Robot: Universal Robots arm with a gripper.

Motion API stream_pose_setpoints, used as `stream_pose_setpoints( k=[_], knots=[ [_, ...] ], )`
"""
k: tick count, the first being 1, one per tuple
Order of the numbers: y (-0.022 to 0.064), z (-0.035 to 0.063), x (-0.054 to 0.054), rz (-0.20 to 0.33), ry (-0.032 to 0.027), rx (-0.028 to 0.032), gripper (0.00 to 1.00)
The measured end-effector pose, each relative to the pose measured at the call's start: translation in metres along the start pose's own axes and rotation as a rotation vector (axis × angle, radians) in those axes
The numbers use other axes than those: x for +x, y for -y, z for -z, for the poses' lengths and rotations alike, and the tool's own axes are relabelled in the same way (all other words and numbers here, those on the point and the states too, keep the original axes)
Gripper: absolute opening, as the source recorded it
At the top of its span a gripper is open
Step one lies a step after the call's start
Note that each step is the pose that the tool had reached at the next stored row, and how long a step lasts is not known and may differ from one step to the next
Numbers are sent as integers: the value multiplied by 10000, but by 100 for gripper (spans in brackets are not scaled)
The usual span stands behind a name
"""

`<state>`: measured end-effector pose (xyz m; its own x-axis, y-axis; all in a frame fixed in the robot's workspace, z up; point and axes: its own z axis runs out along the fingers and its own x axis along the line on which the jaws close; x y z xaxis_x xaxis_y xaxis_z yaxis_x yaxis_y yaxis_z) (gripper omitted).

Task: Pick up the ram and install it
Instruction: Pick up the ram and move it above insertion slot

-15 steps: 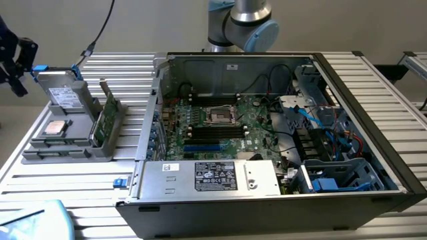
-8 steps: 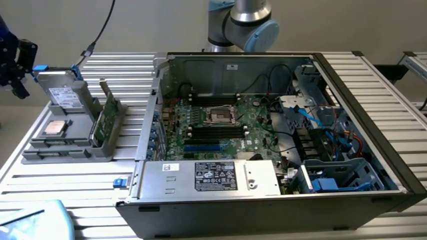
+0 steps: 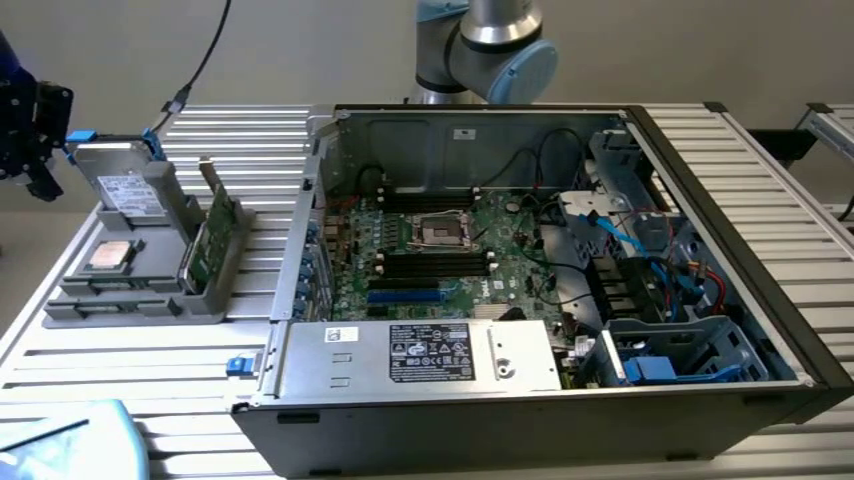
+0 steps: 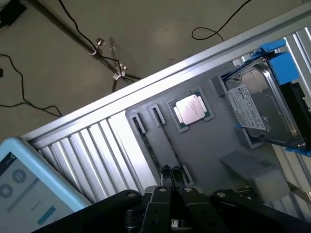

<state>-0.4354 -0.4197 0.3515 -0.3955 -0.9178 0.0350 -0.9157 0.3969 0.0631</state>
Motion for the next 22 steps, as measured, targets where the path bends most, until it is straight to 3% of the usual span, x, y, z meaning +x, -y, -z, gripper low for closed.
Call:
stream_pose_setpoints(
  k=[19,22],
  knots=[
    [5,-82,-3,3450,-91,411,11],
    [6,-85,-4,3796,-85,427,11]
  ],
)
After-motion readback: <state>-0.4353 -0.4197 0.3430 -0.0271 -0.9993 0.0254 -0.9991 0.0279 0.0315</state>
